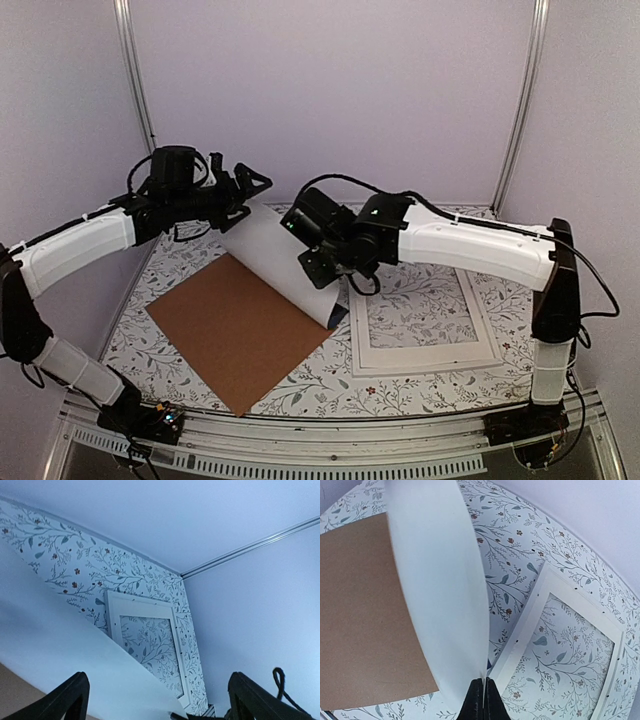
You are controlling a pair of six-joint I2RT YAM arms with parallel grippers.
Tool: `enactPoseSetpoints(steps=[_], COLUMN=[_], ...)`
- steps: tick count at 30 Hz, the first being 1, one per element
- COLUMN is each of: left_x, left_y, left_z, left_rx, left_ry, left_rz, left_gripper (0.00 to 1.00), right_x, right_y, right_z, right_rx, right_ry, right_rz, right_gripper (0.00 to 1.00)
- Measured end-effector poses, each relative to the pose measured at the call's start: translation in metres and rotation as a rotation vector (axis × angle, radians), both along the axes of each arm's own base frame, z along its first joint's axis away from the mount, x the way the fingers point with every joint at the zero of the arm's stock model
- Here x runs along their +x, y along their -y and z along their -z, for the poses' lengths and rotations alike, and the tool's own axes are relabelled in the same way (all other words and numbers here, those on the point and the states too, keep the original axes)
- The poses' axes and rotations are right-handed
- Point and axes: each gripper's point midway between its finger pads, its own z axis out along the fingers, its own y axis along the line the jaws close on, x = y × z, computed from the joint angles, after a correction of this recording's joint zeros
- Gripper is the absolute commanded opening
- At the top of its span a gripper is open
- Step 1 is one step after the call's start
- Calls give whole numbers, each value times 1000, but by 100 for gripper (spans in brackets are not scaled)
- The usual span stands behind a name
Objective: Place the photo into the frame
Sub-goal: Turn over the photo, then place the photo on the mat board.
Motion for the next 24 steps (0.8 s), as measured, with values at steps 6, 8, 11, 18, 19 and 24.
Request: enactPoseSetpoints(steps=[6, 8, 11, 18, 19, 24], left_x=[-16, -18, -18, -16, -15, -14], left_y=[-29, -33, -34, -30, -29, -28], left_z=[-59, -63, -57, -28, -24, -10], left_rx=[-1, 14, 37, 68, 70, 83], left_ry=[175, 196, 191, 137, 128, 98], left_rz=[-17, -19, -12, 10, 13, 20], left_gripper=[100, 100, 100, 100, 100, 100], right_x=[26, 32, 35, 30, 28, 9], right_y=[99, 137, 195, 263, 266, 282], right_z=[-18, -22, -25, -15, -9, 48], right_rx=[176, 251, 371, 530, 536, 506], right_ry=[-84, -109, -137, -194, -213, -336], right_rz=[162, 227, 328, 454, 462, 523], right_gripper=[0, 0, 0, 0, 0, 0])
